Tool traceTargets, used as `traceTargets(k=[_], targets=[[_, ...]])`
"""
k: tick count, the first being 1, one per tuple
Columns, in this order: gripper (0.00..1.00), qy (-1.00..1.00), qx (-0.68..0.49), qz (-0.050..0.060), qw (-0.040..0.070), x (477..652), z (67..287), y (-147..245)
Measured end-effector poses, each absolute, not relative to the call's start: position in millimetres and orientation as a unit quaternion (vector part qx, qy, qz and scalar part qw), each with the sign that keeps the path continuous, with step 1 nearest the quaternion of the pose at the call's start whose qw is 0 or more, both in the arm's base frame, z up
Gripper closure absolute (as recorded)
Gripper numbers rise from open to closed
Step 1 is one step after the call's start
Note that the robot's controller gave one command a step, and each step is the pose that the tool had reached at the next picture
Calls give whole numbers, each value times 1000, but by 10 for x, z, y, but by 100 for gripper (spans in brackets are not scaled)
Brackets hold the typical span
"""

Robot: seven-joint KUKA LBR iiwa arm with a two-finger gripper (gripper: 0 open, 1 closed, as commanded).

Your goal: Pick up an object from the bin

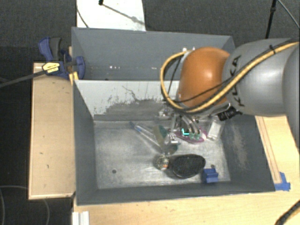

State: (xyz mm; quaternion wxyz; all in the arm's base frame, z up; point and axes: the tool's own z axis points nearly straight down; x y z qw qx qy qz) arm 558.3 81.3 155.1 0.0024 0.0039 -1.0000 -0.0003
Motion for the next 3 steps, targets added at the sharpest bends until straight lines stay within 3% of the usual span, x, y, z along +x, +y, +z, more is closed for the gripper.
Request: traceTargets(k=[1,2,3], targets=[[0,-1000,15,1,2,5844,779,299],[100,-1000,16,-1,1,5846,813,343],[100,-994,112,1,-6,5632,2682,175]])
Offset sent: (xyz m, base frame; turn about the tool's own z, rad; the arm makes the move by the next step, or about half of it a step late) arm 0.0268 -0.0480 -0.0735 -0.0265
